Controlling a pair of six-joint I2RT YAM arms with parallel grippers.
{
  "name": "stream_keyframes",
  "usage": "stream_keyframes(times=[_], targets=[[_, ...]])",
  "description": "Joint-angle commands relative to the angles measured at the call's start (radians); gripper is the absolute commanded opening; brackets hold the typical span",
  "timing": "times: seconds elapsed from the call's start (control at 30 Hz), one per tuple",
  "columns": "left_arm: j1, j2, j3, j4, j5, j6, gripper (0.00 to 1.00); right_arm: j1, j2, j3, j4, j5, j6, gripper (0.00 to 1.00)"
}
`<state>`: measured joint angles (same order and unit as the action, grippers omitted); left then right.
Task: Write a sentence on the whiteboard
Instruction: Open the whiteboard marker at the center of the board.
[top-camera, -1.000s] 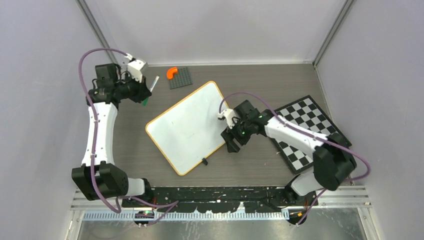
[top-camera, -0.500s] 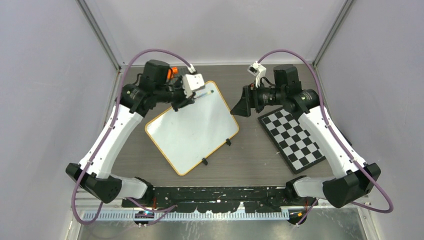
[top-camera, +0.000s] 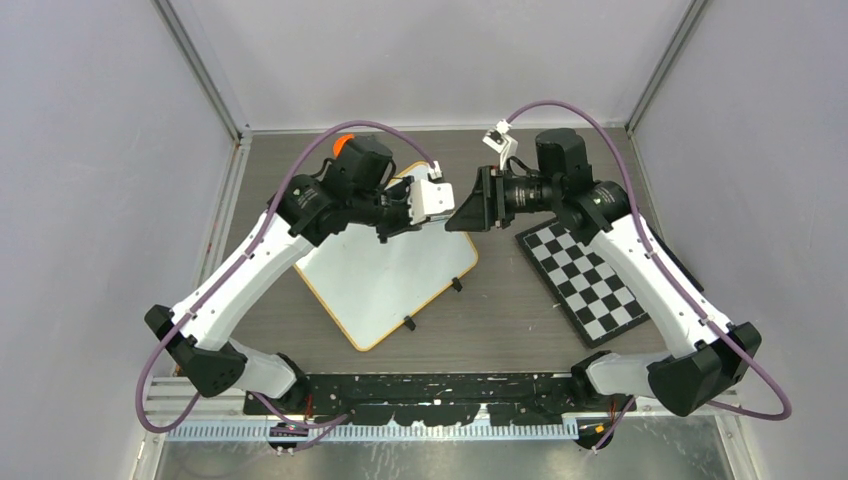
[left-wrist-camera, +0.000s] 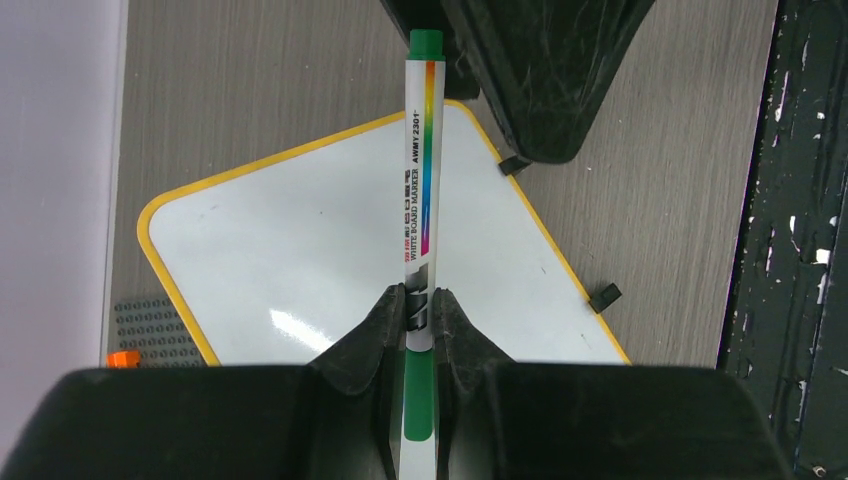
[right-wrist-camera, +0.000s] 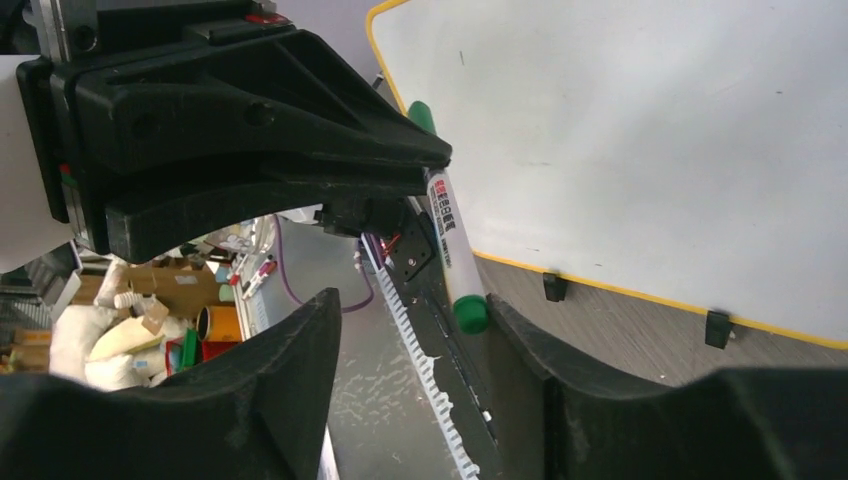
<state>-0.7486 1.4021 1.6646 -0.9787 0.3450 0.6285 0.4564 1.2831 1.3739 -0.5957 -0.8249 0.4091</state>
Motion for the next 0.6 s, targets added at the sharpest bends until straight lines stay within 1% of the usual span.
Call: stream_keyframes(times=[0.0, 0.07, 0.4, 0.47, 0.57], targets=[[-0.022, 0.0, 0.046, 0.018, -0.009, -0.023, 0.0, 0.018, 0.006, 0.008, 0.074, -0.027, 0.064, 0.54], [-0.027, 0.001, 0.05, 0.025, -0.005, -0.029, 0.0, 0.027, 0.013, 0.009, 0.083, -0.029, 0.075, 0.5], [-0.052, -0.002, 0.052, 0.016, 0.03, -0.021, 0.0, 0.05, 0.033, 0.006, 0.083, -0.017, 0.076, 0.39], [-0.057, 0.0, 0.053, 0.017, 0.033, -0.023, 0.0, 0.053, 0.034, 0.006, 0.083, -0.016, 0.073, 0.3], [-0.061, 0.004, 0.058, 0.017, 0.034, -0.029, 0.0, 0.057, 0.035, 0.004, 0.08, -0.015, 0.067, 0.11]])
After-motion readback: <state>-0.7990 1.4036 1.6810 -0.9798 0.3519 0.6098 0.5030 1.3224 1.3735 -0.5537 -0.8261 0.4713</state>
